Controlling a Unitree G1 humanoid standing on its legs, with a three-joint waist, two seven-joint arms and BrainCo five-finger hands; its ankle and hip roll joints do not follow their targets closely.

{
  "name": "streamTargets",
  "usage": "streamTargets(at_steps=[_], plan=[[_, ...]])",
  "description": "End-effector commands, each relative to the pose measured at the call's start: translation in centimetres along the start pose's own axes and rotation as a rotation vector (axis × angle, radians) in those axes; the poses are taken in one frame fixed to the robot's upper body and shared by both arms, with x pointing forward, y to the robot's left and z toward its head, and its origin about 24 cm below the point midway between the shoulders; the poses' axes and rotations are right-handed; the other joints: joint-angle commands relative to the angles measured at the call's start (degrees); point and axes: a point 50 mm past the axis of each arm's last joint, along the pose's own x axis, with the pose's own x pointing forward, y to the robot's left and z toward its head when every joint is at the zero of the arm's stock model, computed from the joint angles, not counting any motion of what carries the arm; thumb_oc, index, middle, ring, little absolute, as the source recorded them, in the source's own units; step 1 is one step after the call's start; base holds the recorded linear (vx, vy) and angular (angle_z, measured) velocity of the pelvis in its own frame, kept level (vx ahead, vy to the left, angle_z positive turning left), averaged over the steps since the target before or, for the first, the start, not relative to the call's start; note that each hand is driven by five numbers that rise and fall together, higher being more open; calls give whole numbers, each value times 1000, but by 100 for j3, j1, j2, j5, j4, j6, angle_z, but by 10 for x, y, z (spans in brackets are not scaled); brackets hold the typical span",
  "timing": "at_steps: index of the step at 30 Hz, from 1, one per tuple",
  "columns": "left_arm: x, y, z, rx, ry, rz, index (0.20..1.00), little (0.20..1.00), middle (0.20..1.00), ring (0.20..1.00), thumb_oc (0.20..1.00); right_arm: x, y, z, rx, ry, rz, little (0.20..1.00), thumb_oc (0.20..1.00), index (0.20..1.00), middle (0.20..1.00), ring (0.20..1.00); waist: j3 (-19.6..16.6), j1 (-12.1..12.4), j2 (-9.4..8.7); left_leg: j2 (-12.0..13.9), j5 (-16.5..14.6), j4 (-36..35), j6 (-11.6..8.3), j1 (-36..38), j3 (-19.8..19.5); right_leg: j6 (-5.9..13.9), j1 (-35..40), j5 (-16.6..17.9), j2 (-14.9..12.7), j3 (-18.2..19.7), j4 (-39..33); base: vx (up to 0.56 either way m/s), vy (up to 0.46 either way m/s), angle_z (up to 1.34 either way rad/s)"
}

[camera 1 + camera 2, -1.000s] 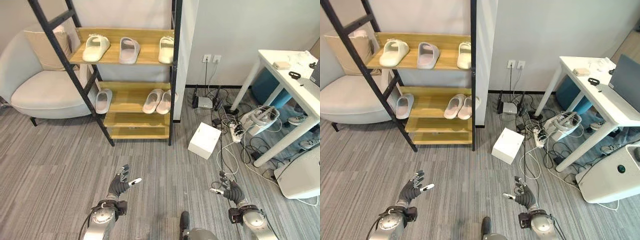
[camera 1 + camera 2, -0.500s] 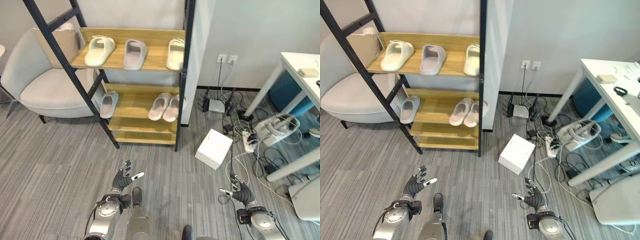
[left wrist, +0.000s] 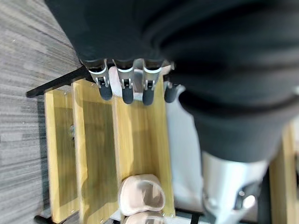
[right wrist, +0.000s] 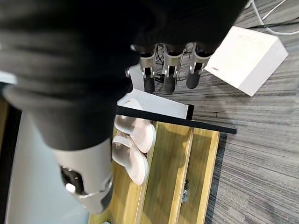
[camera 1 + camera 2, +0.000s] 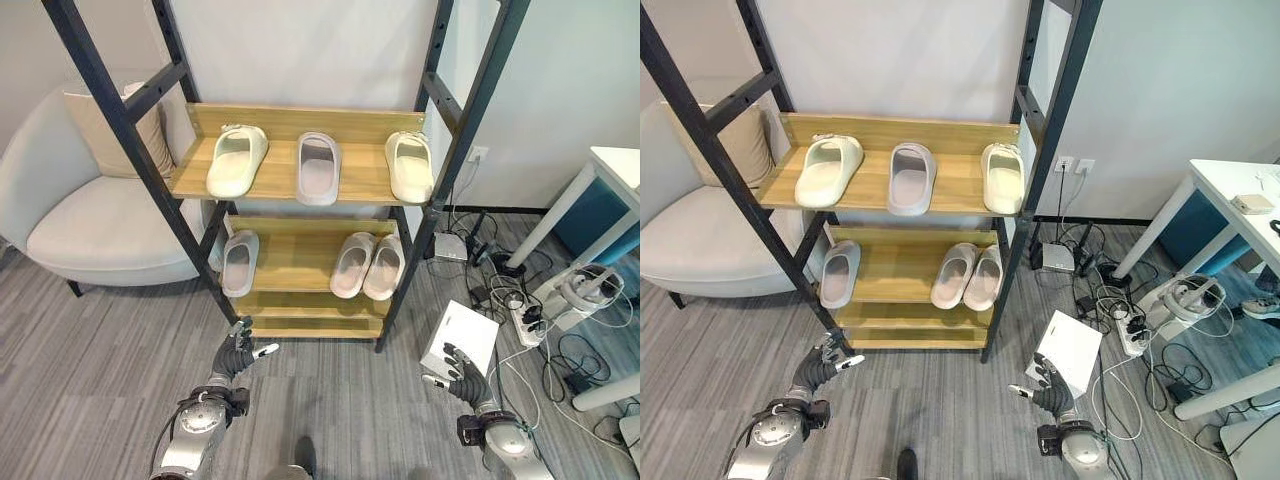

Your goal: Arrange the slippers neatly on the shoe rack.

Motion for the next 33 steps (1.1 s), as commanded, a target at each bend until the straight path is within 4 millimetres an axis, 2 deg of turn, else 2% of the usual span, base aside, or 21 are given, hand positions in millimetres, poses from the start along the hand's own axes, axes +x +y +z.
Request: streamTargets(at_steps=[1, 2, 4, 9, 10, 11, 12, 14, 15, 16, 18, 19, 20, 21, 22, 23, 24, 26, 28, 30, 33], plan=[[3, -3, 26, 10, -125, -45, 1000, 1000, 1000, 1000, 1000, 4, -13, 20, -19, -94, -32, 1000, 1000, 1000, 1000, 1000, 228, -177, -129, 79, -555, 266, -436, 399, -351, -124, 215, 1445, 407, -516, -1587, 368, -72, 42], [5, -5, 27, 28, -132, -52, 1000, 1000, 1000, 1000, 1000, 4, -14, 21, -22, -97, -34, 1000, 1000, 1000, 1000, 1000, 230, -283, -193, 69, -717, 259, -519, 609, -382, -49, 150, 1499, 474, -742, -2232, 290, -75, 46], [4, -7, 28, 34, -135, -65, 1000, 1000, 1000, 1000, 1000, 3, -14, 21, -28, -100, -33, 1000, 1000, 1000, 1000, 1000, 237, -301, -207, 80, -778, 348, -532, 614, -409, -64, 256, 1443, 516, -789, -2377, 237, -89, 39], [3, -10, 27, 20, -142, -75, 1000, 1000, 1000, 1000, 1000, 2, -18, 19, -25, -98, -30, 1000, 1000, 1000, 1000, 1000, 64, -208, -259, 240, -854, 1032, -766, 574, -442, -285, 838, 1302, 762, -685, -2853, 192, -135, 33], [4, -12, 29, -1, -147, -76, 1000, 1000, 1000, 1000, 1000, 2, -20, 21, -29, -103, -32, 1000, 1000, 1000, 1000, 1000, 181, -128, -316, 248, -648, 2052, -877, 185, -547, -413, 1032, 1240, 787, -622, -2902, 73, -160, 3], [5, -13, 30, -11, -150, -73, 1000, 1000, 1000, 1000, 1000, 2, -23, 21, -38, -103, -35, 1000, 1000, 1000, 1000, 1000, 240, -90, -347, 216, -555, 2499, -912, -26, -644, -477, 1115, 1196, 791, -596, -2926, 113, -183, -2], [5, -13, 30, -21, -150, -70, 1000, 1000, 1000, 1000, 1000, 2, -24, 21, -45, -101, -34, 1000, 1000, 1000, 1000, 1000, 272, -59, -361, 187, -460, 2868, -943, -249, -771, -531, 1182, 1155, 806, -573, -2941, 64, -70, -9], [5, -14, 29, -31, -149, -65, 1000, 1000, 1000, 1000, 1000, 2, -26, 21, -49, -96, -39, 1000, 1000, 1000, 1000, 1000, 290, -38, -364, 183, -403, 2986, -953, -453, -846, -554, 1261, 1105, 812, -541, -2975, 151, -6, -28], [4, -13, 28, -39, -144, -58, 1000, 1000, 1000, 1000, 1000, 1, -28, 18, -42, -87, -47, 1000, 1000, 1000, 1000, 1000, 274, -3, -376, 324, -380, 2716, -927, -675, -771, -528, 1396, 1019, 780, -493, -3023, 213, 24, -29], [4, -13, 27, -39, -144, -59, 1000, 1000, 1000, 1000, 1000, 0, -28, 18, -42, -86, -47, 1000, 1000, 1000, 1000, 1000, 275, 10, -379, 324, -387, 2703, -927, -653, -758, -526, 1407, 1013, 778, -481, -3026, 283, 121, -14], [3, -11, 24, -40, -128, -46, 1000, 1000, 1000, 1000, 1000, 0, -34, 18, -52, -86, -70, 1000, 1000, 1000, 1000, 1000, 248, 95, -331, 699, -308, 1760, -942, -789, -666, -442, 1524, 828, 721, -447, -3028, 214, 159, -21], [3, -11, 24, -40, -127, -46, 1000, 1000, 1000, 1000, 1000, 0, -34, 18, -52, -86, -70, 1000, 1000, 1000, 1000, 1000, 249, 101, -336, 695, -291, 1704, -950, -749, -656, -444, 1531, 813, 717, -441, -3021, 248, 238, -15], [3, -8, 22, -37, -118, -29, 1000, 1000, 1000, 1000, 1000, 1, -36, 19, -55, -90, -84, 1000, 1000, 1000, 1000, 1000, 252, 180, -208, 1043, 265, 998, -1100, -952, -768, -373, 1679, 665, 730, -392, -3039, 180, 157, -6], [3, -8, 22, -38, -118, -29, 1000, 1000, 1000, 1000, 1000, 1, -37, 19, -56, -90, -84, 1000, 1000, 1000, 1000, 1000, 260, 178, -209, 1045, 308, 919, -1114, -902, -766, -381, 1690, 653, 733, -395, -3033, 321, 299, 1], [3, -6, 21, -42, -114, -15, 1000, 1000, 1000, 1000, 1000, 2, -38, 20, -58, -94, -94, 1000, 1000, 1000, 1000, 1000, 265, 230, -138, 1214, 557, 476, -1240, -1010, -778, -316, 1837, 553, 698, -346, -3056, 218, 196, -6], [4, -6, 21, -43, -112, -11, 1000, 1000, 1000, 1000, 1000, 2, -37, 20, -57, -93, -93, 1000, 1000, 1000, 1000, 1000, 260, 246, -107, 1262, 658, 347, -1307, -1031, -728, -292, 1920, 519, 674, -329, -3075, 216, 203, -8], [4, -7, 21, -43, -112, -11, 1000, 1000, 1000, 1000, 1000, 2, -37, 20, -57, -93, -93, 1000, 1000, 1000, 1000, 1000, 263, 250, -109, 1261, 669, 327, -1310, -1014, -721, -293, 1926, 518, 672, -325, -3078, 214, 259, -15], [2, -7, 20, -46, -114, -10, 1000, 1000, 1000, 1000, 1000, 2, -35, 20, -71, -90, -76, 1000, 1000, 1000, 1000, 1000, 105, 305, 43, 1256, 670, 145, -1387, -848, -789, -149, 2082, 456, 562, -230, -3110, 249, 352, -22], [2, -9, 19, -48, -111, -16, 1000, 1000, 1000, 1000, 1000, 2, -35, 20, -80, -90, -72, 1000, 1000, 1000, 1000, 1000, 58, 297, 46, 1174, 617, 177, -1379, -805, -778, -97, 2117, 481, 442, -214, -3101, 148, 254, -45], [1, -8, 18, -30, -108, -33, 1000, 1000, 1000, 1000, 1000, 3, -27, 20, -71, -89, -49, 1000, 1000, 1000, 1000, 1000, -42, 288, -30, 932, 347, 353, -1207, -693, -674, 15, 2028, 560, 128, -98, -2901, 150, 314, -68], [1, -7, 18, -1, -101, -49, 1000, 1000, 1000, 1000, 1000, 5, -19, 19, -65, -82, -29, 1000, 1000, 1000, 1000, 1000, -43, 290, -111, 656, 39, 457, -911, -524, -510, 90, 1725, 785, -109, 29, -2279, 62, 224, 8]])
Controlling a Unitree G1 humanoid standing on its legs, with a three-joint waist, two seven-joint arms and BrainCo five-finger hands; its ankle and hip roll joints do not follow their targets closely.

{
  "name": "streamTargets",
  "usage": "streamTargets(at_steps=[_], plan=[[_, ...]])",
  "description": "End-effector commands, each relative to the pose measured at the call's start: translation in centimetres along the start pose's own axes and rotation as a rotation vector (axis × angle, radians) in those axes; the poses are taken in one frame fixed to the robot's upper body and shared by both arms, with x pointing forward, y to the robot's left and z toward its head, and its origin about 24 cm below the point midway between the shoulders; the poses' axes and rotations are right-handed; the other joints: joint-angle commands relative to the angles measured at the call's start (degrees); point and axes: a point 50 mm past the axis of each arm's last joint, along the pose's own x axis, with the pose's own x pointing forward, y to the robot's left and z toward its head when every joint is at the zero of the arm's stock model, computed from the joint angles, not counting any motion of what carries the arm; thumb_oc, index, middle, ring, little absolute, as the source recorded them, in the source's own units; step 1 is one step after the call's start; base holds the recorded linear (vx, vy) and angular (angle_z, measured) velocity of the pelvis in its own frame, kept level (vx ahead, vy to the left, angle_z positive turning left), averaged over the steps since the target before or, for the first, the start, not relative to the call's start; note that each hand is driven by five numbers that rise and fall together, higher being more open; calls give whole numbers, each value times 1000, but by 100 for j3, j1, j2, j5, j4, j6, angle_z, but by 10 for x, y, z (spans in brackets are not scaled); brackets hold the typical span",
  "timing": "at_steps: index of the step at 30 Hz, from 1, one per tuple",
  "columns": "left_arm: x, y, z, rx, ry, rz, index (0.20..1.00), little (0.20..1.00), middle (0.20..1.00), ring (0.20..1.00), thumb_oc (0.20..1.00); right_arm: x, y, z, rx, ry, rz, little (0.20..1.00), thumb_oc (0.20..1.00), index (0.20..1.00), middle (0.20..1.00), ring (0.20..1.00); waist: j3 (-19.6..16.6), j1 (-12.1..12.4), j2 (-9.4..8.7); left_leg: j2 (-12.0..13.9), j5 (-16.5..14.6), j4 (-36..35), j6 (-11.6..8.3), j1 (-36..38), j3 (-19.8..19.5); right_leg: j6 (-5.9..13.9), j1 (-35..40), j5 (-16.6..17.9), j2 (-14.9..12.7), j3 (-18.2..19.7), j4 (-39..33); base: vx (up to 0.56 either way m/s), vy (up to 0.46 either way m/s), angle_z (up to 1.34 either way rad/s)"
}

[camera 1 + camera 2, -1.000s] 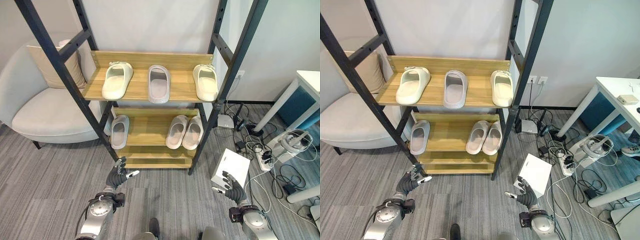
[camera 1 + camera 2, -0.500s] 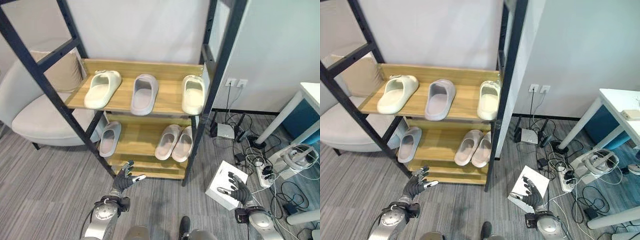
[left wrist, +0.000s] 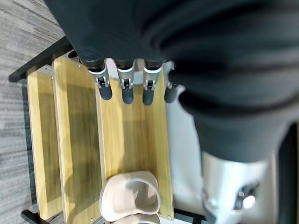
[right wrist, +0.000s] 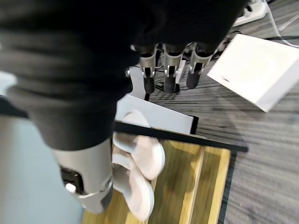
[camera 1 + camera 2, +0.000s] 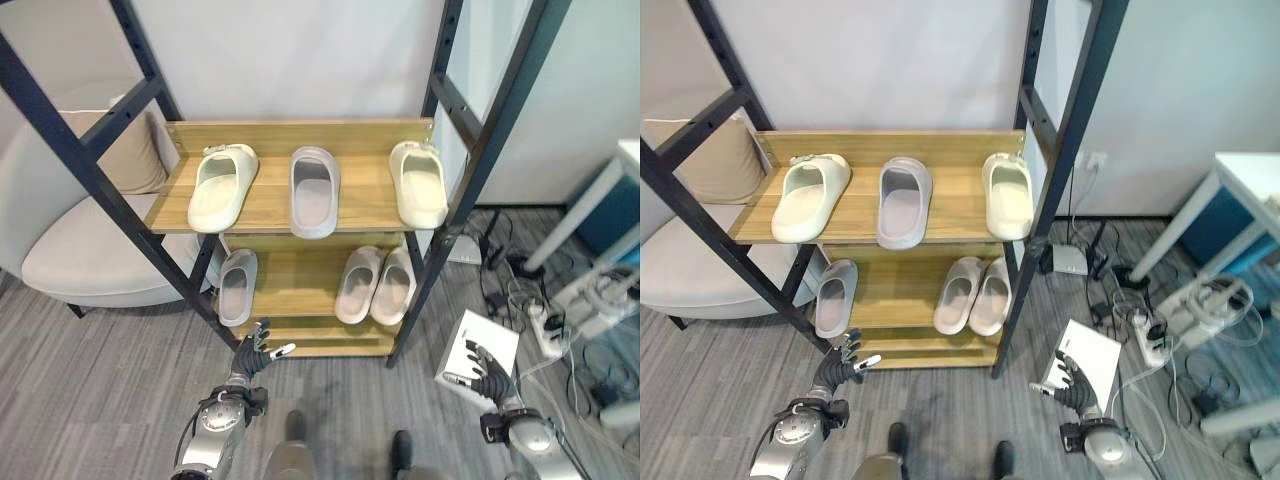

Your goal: Arrange the slippers neatly on the shoe rack.

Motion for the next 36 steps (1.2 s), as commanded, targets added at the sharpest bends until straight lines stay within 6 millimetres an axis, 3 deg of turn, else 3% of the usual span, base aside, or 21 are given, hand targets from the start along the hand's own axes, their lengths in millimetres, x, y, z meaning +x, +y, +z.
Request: streamTargets(at_steps=[1, 2, 4, 7, 12, 23, 26, 27, 28, 29, 32, 36], plan=[[0, 9, 19, 14, -107, 0, 1000, 1000, 1000, 1000, 1000, 9, 5, 24, -18, -108, 24, 1000, 1000, 1000, 1000, 1000, -123, 96, -178, 146, 464, -92, 251, 136, -177, 477, 893, 375, -304, 5, -722, 29, 218, -32], [1, 10, 22, 22, -112, -7, 1000, 1000, 1000, 1000, 1000, 12, 9, 28, -14, -118, 32, 1000, 1000, 1000, 1000, 1000, -52, 79, -167, 49, 385, -70, 379, 191, -116, 458, 554, 643, -329, 97, -96, 41, 190, -33], [1, 10, 23, 35, -113, -14, 1000, 1000, 1000, 1000, 1000, 13, 14, 29, -4, -122, 46, 1000, 1000, 1000, 1000, 1000, -1, 49, -143, -31, 299, -130, 453, 363, -95, 416, 236, 789, -225, 113, 106, 88, 162, -10], [1, 10, 25, 35, -124, -21, 1000, 1000, 1000, 1000, 1000, 13, 15, 32, 2, -135, 51, 1000, 1000, 1000, 1000, 1000, 37, -47, -141, -115, 212, -283, 452, 593, -153, 325, 38, 693, 68, -30, -539, 121, -9, 2], [3, 3, 25, 49, -126, -47, 1000, 1000, 1000, 1000, 1000, 8, 14, 22, -2, -106, 52, 1000, 1000, 1000, 1000, 1000, -38, -118, -227, -161, 165, -349, 409, 721, -327, 305, 438, 649, 289, 172, -1460, 116, -81, 9], [1, -6, 19, 21, -107, -66, 1000, 1000, 1000, 1000, 1000, 6, 10, 27, -97, -136, 53, 1000, 1000, 1000, 1000, 1000, -183, -170, -213, -64, 206, -451, 328, 876, -538, 224, 808, 606, 406, 0, -1750, 48, -38, 15], [0, -4, 19, 21, -112, -45, 1000, 1000, 1000, 1000, 1000, 5, 8, 53, -355, -282, 39, 1000, 1000, 1000, 1000, 1000, -201, -164, -195, -57, 172, -465, 333, 935, -534, 236, 844, 596, 399, 14, -1778, 20, -2, 5], [0, -4, 19, 20, -111, -45, 1000, 1000, 1000, 1000, 1000, 4, 8, 53, -356, -281, 38, 1000, 1000, 1000, 1000, 1000, -200, -165, -192, -56, 170, -464, 333, 939, -534, 236, 848, 595, 400, 14, -1778, 0, 0, 0], [1, -5, 21, 27, -130, -39, 1000, 1000, 1000, 1000, 1000, 0, 12, 76, -514, -420, 57, 1000, 1000, 1000, 1000, 1000, -212, -182, -187, -53, 149, -465, 335, 965, -518, 249, 855, 591, 391, 43, -1779, 0, 0, 0], [2, -4, 23, 31, -142, -32, 1000, 1000, 1000, 1000, 1000, -5, 16, 91, -551, -508, 71, 1000, 1000, 1000, 1000, 1000, -226, -198, -189, -49, 139, -469, 335, 982, -507, 255, 859, 592, 380, 57, -1777, 0, 0, 0], [4, -3, 29, 26, -164, -16, 1000, 1000, 1000, 1000, 1000, -18, 25, 121, -549, -666, 114, 1000, 1000, 1000, 1000, 1000, -257, -223, -188, -45, 120, -475, 341, 1016, -471, 265, 859, 591, 364, 87, -1758, 0, 0, 0], [6, -2, 35, 12, -185, -5, 1000, 1000, 1000, 1000, 1000, -22, 39, 127, -465, -689, 188, 1000, 1000, 1000, 1000, 1000, -285, -217, -183, -62, 100, -484, 352, 1045, -446, 270, 864, 615, 350, 112, -1766, 0, 8, 0]])
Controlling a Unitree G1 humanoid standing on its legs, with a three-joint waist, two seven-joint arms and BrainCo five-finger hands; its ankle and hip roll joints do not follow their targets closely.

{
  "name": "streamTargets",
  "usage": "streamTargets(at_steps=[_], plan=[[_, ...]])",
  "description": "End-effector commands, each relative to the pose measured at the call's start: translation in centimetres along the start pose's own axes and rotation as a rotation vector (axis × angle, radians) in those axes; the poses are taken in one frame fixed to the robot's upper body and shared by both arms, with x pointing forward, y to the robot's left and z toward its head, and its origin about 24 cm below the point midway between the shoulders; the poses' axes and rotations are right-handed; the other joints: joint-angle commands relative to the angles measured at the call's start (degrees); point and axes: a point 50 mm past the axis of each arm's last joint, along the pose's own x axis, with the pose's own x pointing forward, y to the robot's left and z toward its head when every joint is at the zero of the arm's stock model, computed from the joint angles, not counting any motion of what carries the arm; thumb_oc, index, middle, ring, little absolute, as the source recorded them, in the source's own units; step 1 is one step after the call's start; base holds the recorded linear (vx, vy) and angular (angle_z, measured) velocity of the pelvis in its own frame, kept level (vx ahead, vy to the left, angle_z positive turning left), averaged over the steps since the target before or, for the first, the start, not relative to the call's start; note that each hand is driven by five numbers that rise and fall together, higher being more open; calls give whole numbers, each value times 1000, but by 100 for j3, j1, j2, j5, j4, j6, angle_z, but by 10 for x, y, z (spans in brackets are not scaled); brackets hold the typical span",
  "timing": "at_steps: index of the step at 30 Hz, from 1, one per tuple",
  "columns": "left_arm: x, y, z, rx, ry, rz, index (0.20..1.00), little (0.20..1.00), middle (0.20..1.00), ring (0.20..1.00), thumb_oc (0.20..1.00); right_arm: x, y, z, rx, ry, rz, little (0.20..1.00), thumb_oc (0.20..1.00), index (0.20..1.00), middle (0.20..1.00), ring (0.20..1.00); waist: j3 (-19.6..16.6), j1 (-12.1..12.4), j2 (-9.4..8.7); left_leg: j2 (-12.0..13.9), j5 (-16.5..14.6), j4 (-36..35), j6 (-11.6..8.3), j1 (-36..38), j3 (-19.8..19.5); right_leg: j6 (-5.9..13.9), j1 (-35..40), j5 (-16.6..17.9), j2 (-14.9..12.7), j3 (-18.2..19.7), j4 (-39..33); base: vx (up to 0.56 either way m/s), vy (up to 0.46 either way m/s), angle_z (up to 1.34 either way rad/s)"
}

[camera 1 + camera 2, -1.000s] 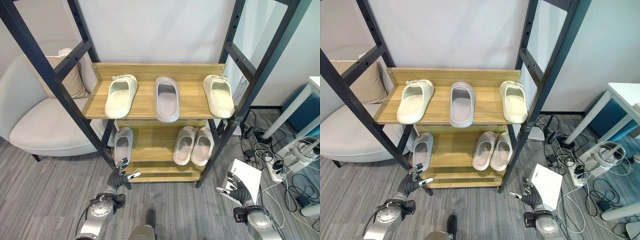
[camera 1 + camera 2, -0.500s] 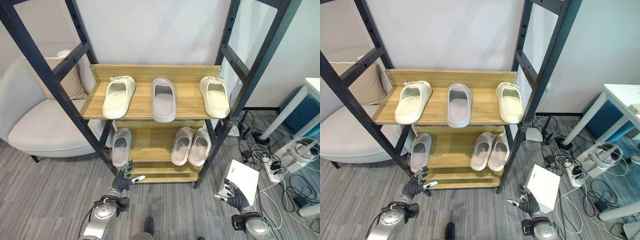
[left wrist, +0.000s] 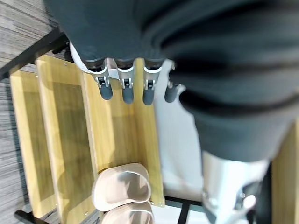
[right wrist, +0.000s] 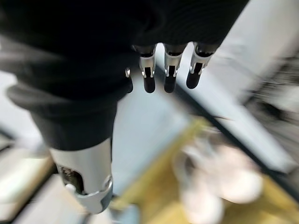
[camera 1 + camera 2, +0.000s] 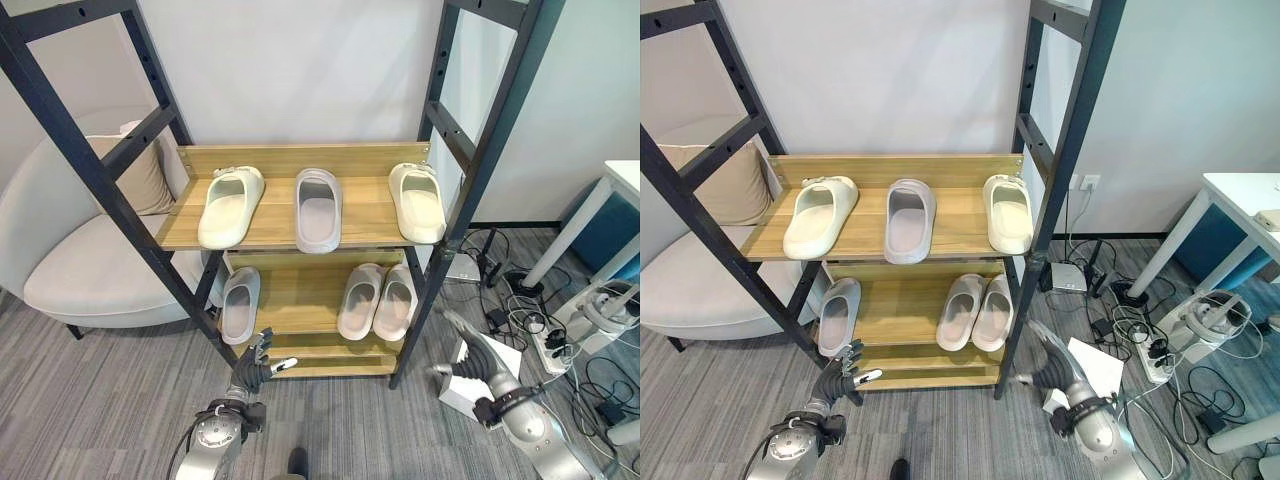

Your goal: Arrange the slippers neatly on the shoe rack.

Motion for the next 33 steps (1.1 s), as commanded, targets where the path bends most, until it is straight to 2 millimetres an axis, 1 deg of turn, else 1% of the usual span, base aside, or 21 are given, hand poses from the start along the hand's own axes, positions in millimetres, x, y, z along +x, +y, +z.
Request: streamTargets(at_steps=[1, 5, 6, 8, 9, 10, 12, 15, 18, 19, 21, 22, 23, 24, 25, 26, 27, 28, 30, 31, 33], plan=[[15, 10, 46, 15, -210, 24, 1000, 1000, 1000, 1000, 1000, 16, -3, 20, 81, -108, -17, 1000, 1000, 1000, 1000, 1000, 172, 90, -235, -3, -545, 74, -46, 495, 118, 116, -242, 50, -113, -48, 147, 0, 0, 0], [15, 9, 45, 10, -206, 25, 1000, 1000, 1000, 1000, 1000, 16, 1, 11, 132, -58, -18, 1000, 1000, 1000, 1000, 1000, 160, 95, -241, -17, -567, 68, -36, 517, 123, 119, -224, 67, -121, -47, 117, 9, 24, -1], [14, 6, 43, 2, -197, 24, 1000, 1000, 1000, 1000, 1000, 14, 3, 2, 213, -7, -41, 1000, 1000, 1000, 1000, 1000, 158, 97, -250, -35, -585, 70, -27, 516, 124, 136, -221, 90, -136, -45, 89, 13, 39, 0], [14, 6, 42, -1, -194, 23, 1000, 1000, 1000, 1000, 1000, 14, 4, -2, 256, 18, -51, 1000, 1000, 1000, 1000, 1000, 163, 104, -258, -46, -595, 78, -21, 508, 121, 144, -227, 99, -146, -44, 89, 6, 72, 0], [13, 5, 41, -11, -188, 22, 1000, 1000, 1000, 1000, 1000, 13, 10, -14, 366, 87, -82, 1000, 1000, 1000, 1000, 1000, 173, 125, -275, -76, -614, 103, 2, 480, 119, 163, -245, 124, -181, -19, 92, -3, 78, 0], [13, 5, 41, -11, -188, 22, 1000, 1000, 1000, 1000, 1000, 13, 10, -14, 366, 87, -82, 1000, 1000, 1000, 1000, 1000, 174, 127, -278, -77, -615, 104, 3, 479, 121, 164, -247, 124, -183, -17, 92, -5, 85, 0], [13, 4, 39, -13, -179, 16, 1000, 1000, 1000, 1000, 1000, 11, 17, -32, 486, 189, -125, 1000, 1000, 1000, 1000, 1000, 173, 169, -297, -177, -669, 131, 68, 426, 99, 224, -298, 151, -268, -7, 140, 2, 153, -2], [13, 4, 40, -9, -181, 12, 1000, 1000, 1000, 1000, 1000, 12, 18, -38, 517, 227, -141, 1000, 1000, 1000, 1000, 1000, 193, 209, -321, -290, -733, 160, 145, 369, 83, 297, -417, 164, -371, 51, 277, -8, 152, -1], [13, 5, 41, -1, -184, 3, 1000, 1000, 1000, 1000, 1000, 13, 18, -42, 503, 248, -148, 1000, 1000, 1000, 1000, 1000, 261, 269, -353, -381, -863, 195, 241, 392, 85, 371, -638, 144, -480, 94, 782, -14, 124, -2], [14, 5, 42, 0, -185, 0, 1000, 1000, 1000, 1000, 1000, 15, 17, -41, 503, 243, -150, 1000, 1000, 1000, 1000, 1000, 321, 279, -359, -415, -884, 207, 288, 420, 91, 420, -764, 225, -510, 125, 1093, -20, 140, -6], [15, 5, 44, -2, -191, -7, 1000, 1000, 1000, 1000, 1000, 17, 16, -40, 504, 235, -148, 1000, 1000, 1000, 1000, 1000, 449, 258, -356, -447, -887, 224, 372, 465, 91, 465, -1102, 547, -501, 220, 1839, -45, 132, -9], [15, 5, 45, 1, -190, -11, 1000, 1000, 1000, 1000, 1000, 16, 17, -40, 509, 236, -147, 1000, 1000, 1000, 1000, 1000, 504, 240, -333, -434, -885, 214, 400, 502, 58, 451, -1291, 626, -449, 247, 2161, -17, 85, -16], [16, 5, 45, 1, -191, -11, 1000, 1000, 1000, 1000, 1000, 16, 17, -40, 508, 236, -147, 1000, 1000, 1000, 1000, 1000, 503, 244, -335, -436, -885, 211, 400, 500, 62, 450, -1311, 614, -451, 254, 2190, 84, 78, -4], [16, 4, 44, 5, -186, -17, 1000, 1000, 1000, 1000, 1000, 13, 20, -41, 521, 246, -139, 1000, 1000, 1000, 1000, 1000, 534, 206, -314, -437, -928, 159, 412, 639, 8, 383, -1574, 626, -440, 148, 2254, 83, 33, 6], [16, 4, 44, 5, -185, -17, 1000, 1000, 1000, 1000, 1000, 13, 20, -41, 521, 247, -138, 1000, 1000, 1000, 1000, 1000, 535, 199, -308, -431, -932, 150, 409, 651, 0, 380, -1564, 614, -436, 136, 2259, 219, -5, 17], [15, 2, 44, 3, -186, -28, 1000, 1000, 1000, 1000, 1000, 11, 20, -45, 534, 265, -143, 1000, 1000, 1000, 1000, 1000, 556, 144, -325, -468, -1018, 65, 386, 800, -68, 296, -1697, 670, -443, -69, 1735, 144, -44, 23], [15, 2, 44, 3, -186, -28, 1000, 1000, 1000, 1000, 1000, 11, 20, -45, 534, 265, -143, 1000, 1000, 1000, 1000, 1000, 562, 132, -314, -455, -1026, 64, 383, 812, -82, 294, -1668, 672, -434, -90, 1715, 271, -93, 48], [15, 1, 44, -4, -184, -30, 1000, 1000, 1000, 1000, 1000, 11, 19, -46, 537, 271, -152, 1000, 1000, 1000, 1000, 1000, 636, 51, -335, -456, -1099, 19, 347, 959, -162, 332, -1910, 831, -386, -238, 1222, 204, -73, 47], [16, 0, 44, -5, -181, -30, 1000, 1000, 1000, 1000, 1000, 11, 20, -46, 540, 276, -154, 1000, 1000, 1000, 1000, 1000, 677, -31, -318, -417, -1160, 8, 321, 1049, -233, 369, -2007, 887, -318, -233, 1033, 212, -75, -4], [18, -1, 46, 4, -188, -36, 1000, 1000, 1000, 1000, 1000, 9, 20, -47, 542, 281, -163, 1000, 1000, 1000, 1000, 1000, 667, -118, -343, -395, -1251, 1, 284, 1144, -352, 398, -2029, 857, -203, -73, 791, 215, -115, 5], [18, -2, 45, 13, -186, -41, 1000, 1000, 1000, 1000, 1000, 5, 20, -51, 542, 295, -164, 1000, 1000, 1000, 1000, 1000, 575, -116, -399, -370, -1320, 1, 220, 1149, -407, 336, -1802, 859, -173, -26, 541, 193, -136, 62]])
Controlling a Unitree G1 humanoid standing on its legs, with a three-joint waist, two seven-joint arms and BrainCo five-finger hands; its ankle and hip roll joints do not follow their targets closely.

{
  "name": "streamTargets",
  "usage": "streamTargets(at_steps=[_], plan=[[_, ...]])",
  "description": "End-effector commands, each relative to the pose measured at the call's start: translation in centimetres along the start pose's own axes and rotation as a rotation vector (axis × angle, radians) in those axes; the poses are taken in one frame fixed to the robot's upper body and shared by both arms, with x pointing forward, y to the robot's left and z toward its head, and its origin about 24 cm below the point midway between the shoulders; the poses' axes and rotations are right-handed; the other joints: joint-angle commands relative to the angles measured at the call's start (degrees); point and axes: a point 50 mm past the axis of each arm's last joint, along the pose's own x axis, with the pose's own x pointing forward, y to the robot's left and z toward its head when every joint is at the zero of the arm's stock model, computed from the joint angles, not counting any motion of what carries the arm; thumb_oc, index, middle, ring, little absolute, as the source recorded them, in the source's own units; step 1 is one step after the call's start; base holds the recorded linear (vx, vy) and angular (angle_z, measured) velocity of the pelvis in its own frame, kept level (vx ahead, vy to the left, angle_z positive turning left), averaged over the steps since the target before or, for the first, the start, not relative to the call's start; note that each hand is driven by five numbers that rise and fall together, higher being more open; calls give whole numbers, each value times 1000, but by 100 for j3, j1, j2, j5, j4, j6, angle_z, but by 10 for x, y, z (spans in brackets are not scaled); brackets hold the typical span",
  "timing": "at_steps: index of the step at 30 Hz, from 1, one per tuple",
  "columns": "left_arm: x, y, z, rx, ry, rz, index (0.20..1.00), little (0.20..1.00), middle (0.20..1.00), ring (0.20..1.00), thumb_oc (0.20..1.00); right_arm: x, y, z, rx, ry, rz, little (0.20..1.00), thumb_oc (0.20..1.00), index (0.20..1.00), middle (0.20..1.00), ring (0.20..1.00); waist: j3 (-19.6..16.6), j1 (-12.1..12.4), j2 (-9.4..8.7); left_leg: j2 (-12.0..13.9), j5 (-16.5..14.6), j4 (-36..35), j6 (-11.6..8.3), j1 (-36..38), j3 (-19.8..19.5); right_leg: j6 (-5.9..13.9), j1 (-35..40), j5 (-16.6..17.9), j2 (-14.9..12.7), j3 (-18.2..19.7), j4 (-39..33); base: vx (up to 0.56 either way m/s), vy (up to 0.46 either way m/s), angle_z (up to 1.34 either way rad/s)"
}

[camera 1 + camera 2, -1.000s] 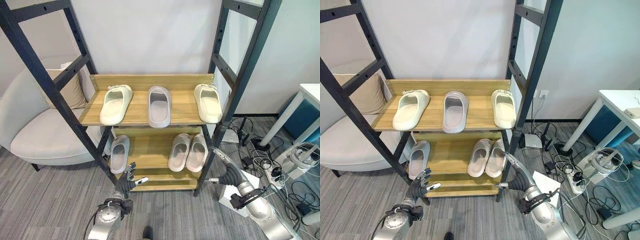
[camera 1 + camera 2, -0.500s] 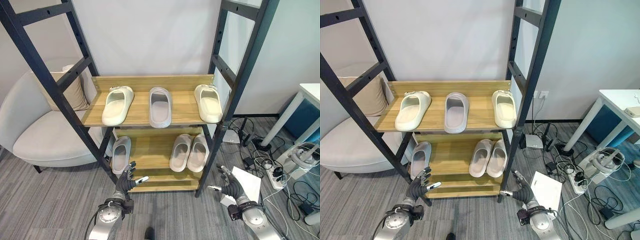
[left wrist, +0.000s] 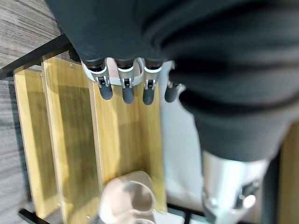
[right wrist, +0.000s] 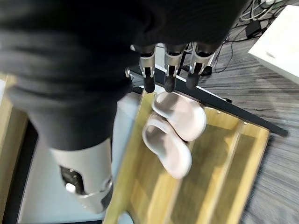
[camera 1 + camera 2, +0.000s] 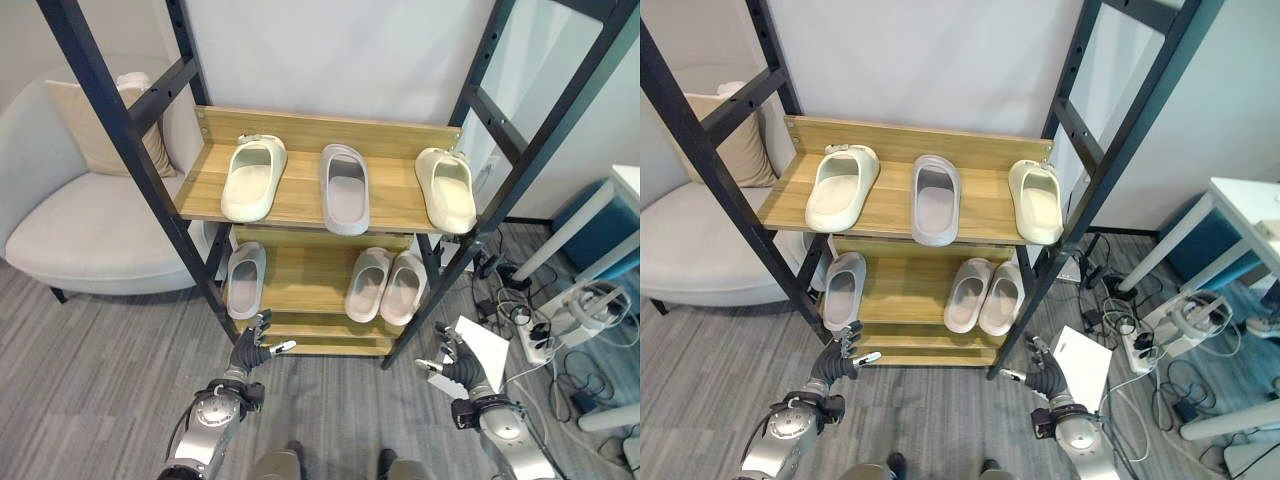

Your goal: Arrange the slippers neatly on the shoe rack.

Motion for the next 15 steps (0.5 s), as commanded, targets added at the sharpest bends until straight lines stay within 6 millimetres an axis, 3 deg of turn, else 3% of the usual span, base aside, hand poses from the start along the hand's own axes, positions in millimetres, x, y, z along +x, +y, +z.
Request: streamTargets(at_steps=[1, 2, 3, 6, 7, 9, 10, 14, 15], plan=[[2, -5, 21, -1, -118, -37, 1000, 1000, 1000, 1000, 1000, 10, -9, 25, 21, -123, -39, 1000, 1000, 1000, 1000, 1000, -162, 42, -123, 240, -65, -1143, -237, 1317, -187, -217, 150, 1318, 188, -113, -1284, 209, -175, 69], [2, -6, 22, -13, -124, -36, 1000, 1000, 1000, 1000, 1000, 9, -12, 24, 20, -121, -40, 1000, 1000, 1000, 1000, 1000, -249, 22, -116, 362, -94, -1134, -321, 1346, -229, -266, 236, 1273, 251, -86, -1302, 117, -130, 62], [2, -6, 22, -13, -125, -36, 1000, 1000, 1000, 1000, 1000, 9, -12, 24, 20, -122, -40, 1000, 1000, 1000, 1000, 1000, -240, 15, -148, 327, -35, -1131, -326, 1312, -237, -275, 204, 1322, 216, -82, -1296, 248, -258, 65], [1, -5, 21, -29, -121, -36, 1000, 1000, 1000, 1000, 1000, 5, -14, 20, 21, -113, -24, 1000, 1000, 1000, 1000, 1000, -306, 0, -48, 644, -137, -547, -545, 1185, -378, -469, 452, 958, 403, -172, -1229, 180, -191, 51], [1, -5, 21, -29, -122, -36, 1000, 1000, 1000, 1000, 1000, 5, -14, 21, 21, -114, -25, 1000, 1000, 1000, 1000, 1000, -297, -7, -79, 608, -82, -537, -548, 1146, -389, -476, 421, 1007, 367, -172, -1225, 99, -115, 32], [3, -4, 23, -32, -130, -24, 1000, 1000, 1000, 1000, 1000, 7, -21, 24, 11, -125, -30, 1000, 1000, 1000, 1000, 1000, -90, 77, -79, 449, 363, 884, -706, 464, -565, -664, 740, 825, 421, -221, -1262, 57, -113, 11], [3, -5, 24, -33, -131, -23, 1000, 1000, 1000, 1000, 1000, 6, -23, 25, 11, -126, -36, 1000, 1000, 1000, 1000, 1000, -36, 103, -112, 454, 479, 1008, -726, 209, -503, -698, 847, 758, 375, -248, -1301, 62, -36, 7], [1, -4, 21, -33, -121, -22, 1000, 1000, 1000, 1000, 1000, 3, -32, 23, 8, -119, -67, 1000, 1000, 1000, 1000, 1000, -52, 184, -164, 739, 468, 339, -702, -185, -148, -620, 1144, 607, 264, -298, -1468, 154, 64, 5], [2, -3, 19, -25, -107, -16, 1000, 1000, 1000, 1000, 1000, 4, -36, 24, 0, -123, -91, 1000, 1000, 1000, 1000, 1000, -31, 275, -78, 1023, 980, -200, -755, -515, -128, -592, 1275, 474, 278, -271, -1467, 239, 170, 16]])
